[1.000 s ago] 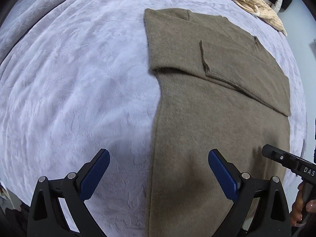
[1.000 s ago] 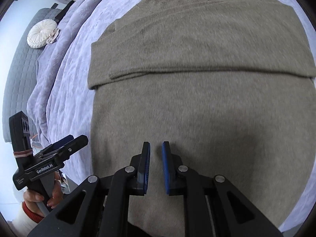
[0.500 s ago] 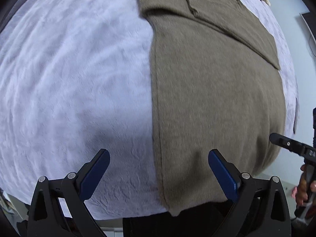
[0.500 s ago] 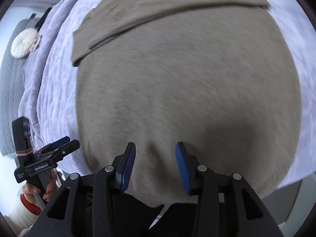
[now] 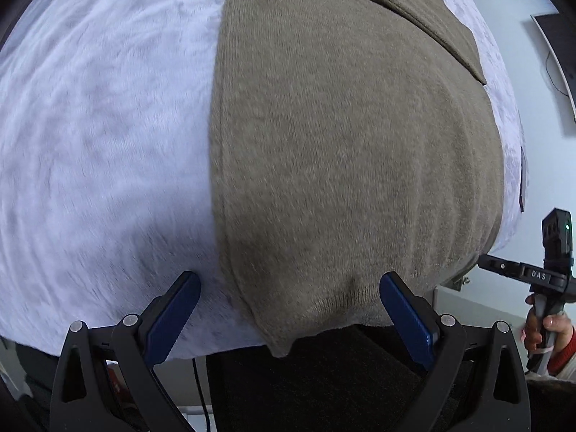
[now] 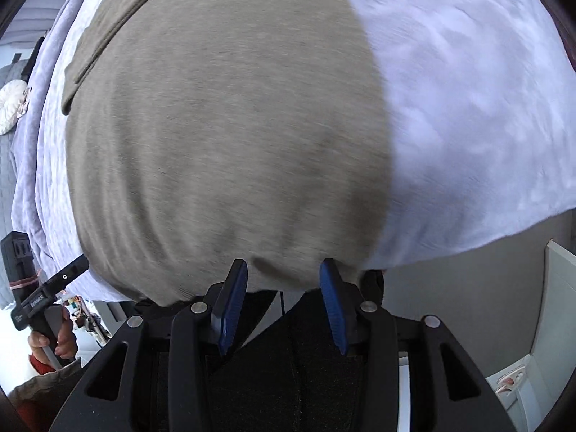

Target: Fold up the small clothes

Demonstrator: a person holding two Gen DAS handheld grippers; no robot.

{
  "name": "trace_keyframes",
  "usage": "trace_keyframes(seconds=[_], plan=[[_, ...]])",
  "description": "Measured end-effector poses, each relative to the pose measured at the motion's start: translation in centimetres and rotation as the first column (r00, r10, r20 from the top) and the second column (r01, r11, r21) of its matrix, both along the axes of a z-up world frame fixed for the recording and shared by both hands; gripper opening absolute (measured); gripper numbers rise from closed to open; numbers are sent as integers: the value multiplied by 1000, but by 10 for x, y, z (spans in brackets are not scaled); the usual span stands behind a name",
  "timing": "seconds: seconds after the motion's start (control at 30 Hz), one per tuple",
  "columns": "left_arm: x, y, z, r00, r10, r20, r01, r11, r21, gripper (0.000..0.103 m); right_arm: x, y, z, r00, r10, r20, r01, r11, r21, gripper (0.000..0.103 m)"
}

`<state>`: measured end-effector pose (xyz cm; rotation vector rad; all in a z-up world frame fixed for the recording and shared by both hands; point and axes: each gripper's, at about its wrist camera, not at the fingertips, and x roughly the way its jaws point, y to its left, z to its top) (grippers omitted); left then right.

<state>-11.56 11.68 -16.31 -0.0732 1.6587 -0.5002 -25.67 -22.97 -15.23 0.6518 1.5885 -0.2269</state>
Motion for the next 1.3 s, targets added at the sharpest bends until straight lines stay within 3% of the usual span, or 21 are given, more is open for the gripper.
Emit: trace_keyframes(seconds=[0.13, 0.33, 0.47, 0.53, 0.57, 0.6, 0.63, 0.73, 0.87, 1.1, 1.3], plan=[[-19, -8, -3, 1000, 12, 28, -13, 999, 38, 100, -23, -15, -9, 1000, 18, 12, -18, 1000, 8, 46], [-38, -21, -13, 996, 77, -34, -78, 996, -32, 100, -29, -21, -29, 995, 56, 79, -60, 997, 42, 46], [-46, -19, -18, 994, 109, -14, -109, 994, -17, 98, -24, -22, -38, 989, 71, 130, -81, 994, 70, 46], [-50, -13, -17, 989, 147, -3, -147, 989, -5, 72, -25, -21, -42, 990, 46, 130, -63, 989, 130, 46], [-50, -9, -15, 986, 164, -3, -164, 986, -4, 63, -26, -20, -44, 991, 35, 128, -54, 987, 153, 39], [-51, 0, -12, 984, 176, -10, -176, 984, -25, 39, -26, -20, -41, 990, 20, 138, -45, 982, 184, 13], [-51, 7, -10, 982, 186, -23, -187, 981, -56, 12, -27, -19, -41, 989, 5, 146, -36, 978, 208, 8], [-50, 23, 9, 975, 214, -54, -220, 960, -171, 10, -32, -25, -25, 979, -65, 194, 2, 951, 310, 8], [-40, 24, 47, 984, 175, -13, -173, 952, -253, 10, -26, -29, 5, 952, -142, 270, 24, 917, 399, 7], [4, 18, 83, 995, 97, 24, -82, 932, -352, 10, 0, -35, 46, 902, -256, 347, 81, 891, 447, 7], [57, 20, 100, 998, 60, 18, -46, 895, -445, 10, 29, -33, 80, 832, -369, 414, 155, 871, 465, 7]])
